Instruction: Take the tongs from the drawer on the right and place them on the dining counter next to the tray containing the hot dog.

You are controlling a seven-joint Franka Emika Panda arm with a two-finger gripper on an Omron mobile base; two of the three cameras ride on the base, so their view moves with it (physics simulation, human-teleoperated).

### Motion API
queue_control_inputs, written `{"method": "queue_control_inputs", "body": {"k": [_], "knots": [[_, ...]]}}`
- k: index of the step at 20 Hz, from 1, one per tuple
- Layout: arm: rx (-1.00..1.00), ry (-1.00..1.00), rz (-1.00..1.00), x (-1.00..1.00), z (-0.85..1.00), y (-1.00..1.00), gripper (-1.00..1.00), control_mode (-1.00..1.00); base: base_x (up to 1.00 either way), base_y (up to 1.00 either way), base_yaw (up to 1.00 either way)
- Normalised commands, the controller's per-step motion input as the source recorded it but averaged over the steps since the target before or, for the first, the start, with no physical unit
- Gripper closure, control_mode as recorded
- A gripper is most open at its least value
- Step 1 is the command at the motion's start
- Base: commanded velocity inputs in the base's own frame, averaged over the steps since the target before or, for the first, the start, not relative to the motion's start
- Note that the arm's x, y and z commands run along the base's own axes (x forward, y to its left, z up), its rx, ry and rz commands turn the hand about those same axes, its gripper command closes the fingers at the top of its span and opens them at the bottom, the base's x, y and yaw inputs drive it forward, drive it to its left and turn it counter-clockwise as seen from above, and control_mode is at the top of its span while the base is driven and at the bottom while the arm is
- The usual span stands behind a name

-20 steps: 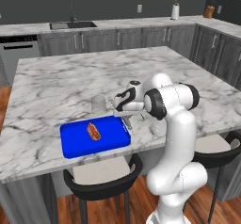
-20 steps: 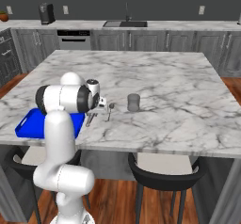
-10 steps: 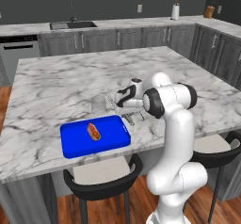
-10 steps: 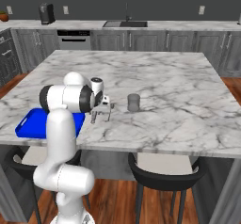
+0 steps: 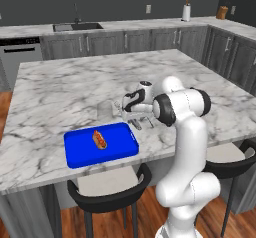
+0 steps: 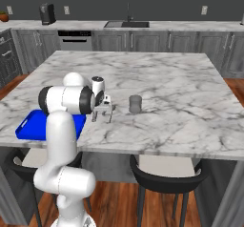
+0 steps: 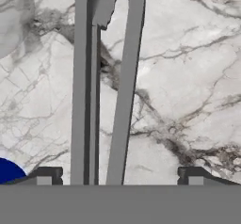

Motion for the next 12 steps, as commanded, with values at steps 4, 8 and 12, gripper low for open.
{"method": "queue_control_inputs", "body": {"k": [4,8,12], "knots": [[0.0,-0.03,-0.01,-0.54,0.25,0.0,-1.0,-1.0,0.0,0.0,0.0],[0.0,-0.06,-0.03,-0.88,0.35,-0.09,-1.0,-1.0,0.0,0.0,0.0],[0.0,-0.13,-0.05,-0.68,0.66,-0.11,-1.0,-1.0,0.0,0.0,0.0]]}}
